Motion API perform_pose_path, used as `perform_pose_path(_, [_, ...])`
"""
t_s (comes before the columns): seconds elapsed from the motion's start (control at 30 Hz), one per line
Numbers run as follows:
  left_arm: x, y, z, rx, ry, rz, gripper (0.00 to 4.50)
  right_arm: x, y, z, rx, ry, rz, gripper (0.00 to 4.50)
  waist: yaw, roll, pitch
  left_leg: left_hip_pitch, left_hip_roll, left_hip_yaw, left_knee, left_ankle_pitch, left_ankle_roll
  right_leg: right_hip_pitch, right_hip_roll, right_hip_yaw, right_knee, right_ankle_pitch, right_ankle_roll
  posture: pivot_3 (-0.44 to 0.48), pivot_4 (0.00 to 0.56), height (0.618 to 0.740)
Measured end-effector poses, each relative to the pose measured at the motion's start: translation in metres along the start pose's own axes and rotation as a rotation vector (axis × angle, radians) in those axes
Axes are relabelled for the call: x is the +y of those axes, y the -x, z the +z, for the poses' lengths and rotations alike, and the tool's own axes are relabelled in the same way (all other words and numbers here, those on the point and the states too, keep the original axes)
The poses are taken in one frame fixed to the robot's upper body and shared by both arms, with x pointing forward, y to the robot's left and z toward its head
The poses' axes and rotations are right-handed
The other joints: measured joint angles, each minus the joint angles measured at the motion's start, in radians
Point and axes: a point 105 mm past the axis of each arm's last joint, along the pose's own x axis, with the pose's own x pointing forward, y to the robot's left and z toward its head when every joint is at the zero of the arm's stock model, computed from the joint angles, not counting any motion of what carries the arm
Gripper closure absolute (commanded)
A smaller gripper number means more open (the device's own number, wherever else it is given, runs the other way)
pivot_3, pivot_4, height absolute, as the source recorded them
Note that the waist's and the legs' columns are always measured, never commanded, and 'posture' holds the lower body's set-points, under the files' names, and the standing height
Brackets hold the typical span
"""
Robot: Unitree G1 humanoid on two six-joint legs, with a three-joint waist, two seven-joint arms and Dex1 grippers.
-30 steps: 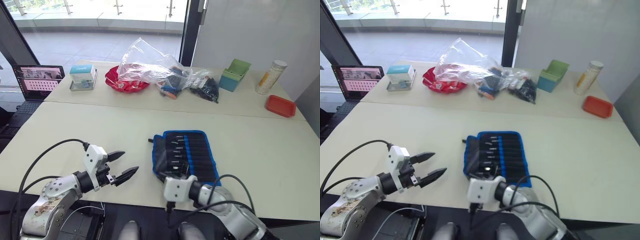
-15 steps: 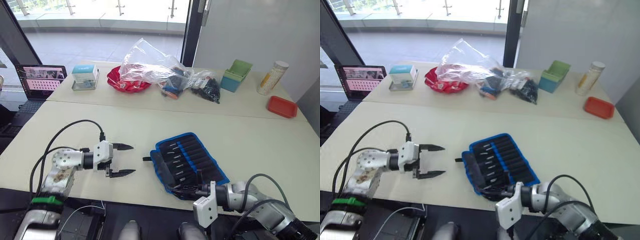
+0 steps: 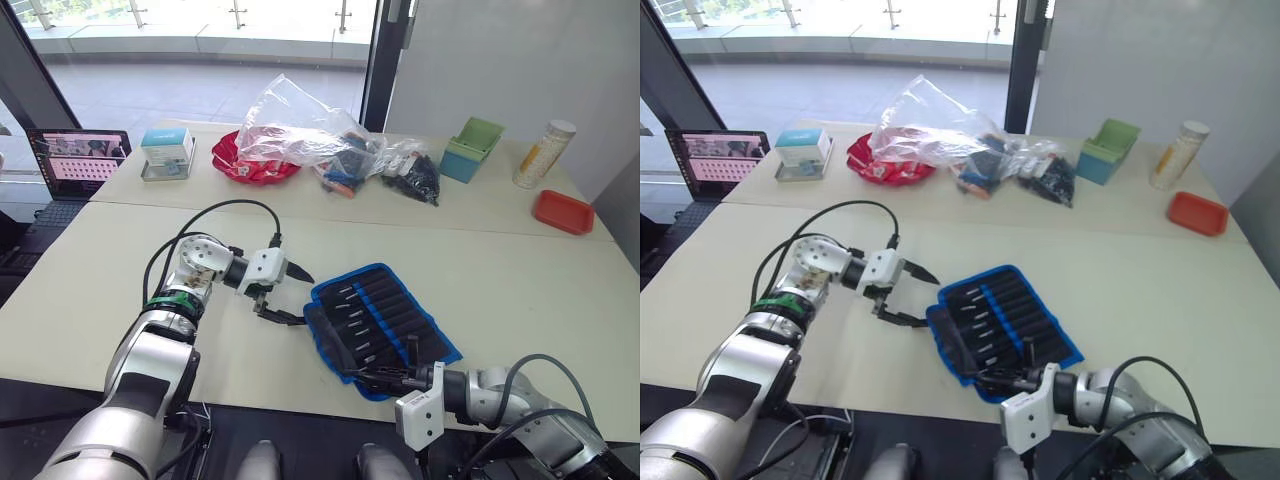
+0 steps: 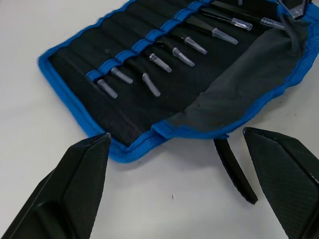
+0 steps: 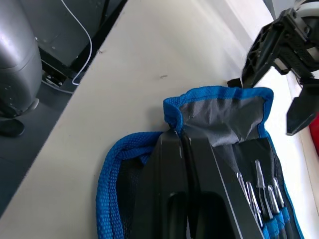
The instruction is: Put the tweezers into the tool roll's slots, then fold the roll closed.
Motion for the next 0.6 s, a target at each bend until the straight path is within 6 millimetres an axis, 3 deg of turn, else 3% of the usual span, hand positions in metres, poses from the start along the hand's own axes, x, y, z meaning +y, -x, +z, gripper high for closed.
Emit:
perform_pose_path(0.3, [0.005, -0.021, 0.013, 0.014, -0.092, -0.074, 0.0, -0.001, 0.002, 0.002, 0.047, -0.03, -0.041, 4.49, 0.001, 0.0, 0.0, 0.0, 0.0, 0.0, 0.001, 0.0, 0.0, 0.0, 0.0, 0.0, 0.0, 0.0, 0.0, 0.0, 0.15, 0.723])
perform_pose_path(0.4, [0.004, -0.025, 0.013, 0.011, -0.088, -0.089, 0.79, 0.0, 0.002, 0.004, 0.052, -0.035, -0.042, 4.5, -0.001, 0.0, 0.0, 0.0, 0.0, 0.0, 0.0, 0.0, 0.0, 0.0, 0.0, 0.0, 0.0, 0.0, 0.0, 0.0, 0.15, 0.723])
perform_pose_path(0.6, [0.002, -0.026, 0.009, 0.022, -0.068, -0.099, 2.81, 0.001, 0.003, 0.003, 0.075, -0.04, -0.05, 4.5, -0.001, 0.0, 0.0, 0.0, 0.0, 0.0, 0.001, 0.0, 0.0, 0.0, 0.0, 0.0, 0.001, 0.0, 0.0, 0.0, 0.15, 0.723])
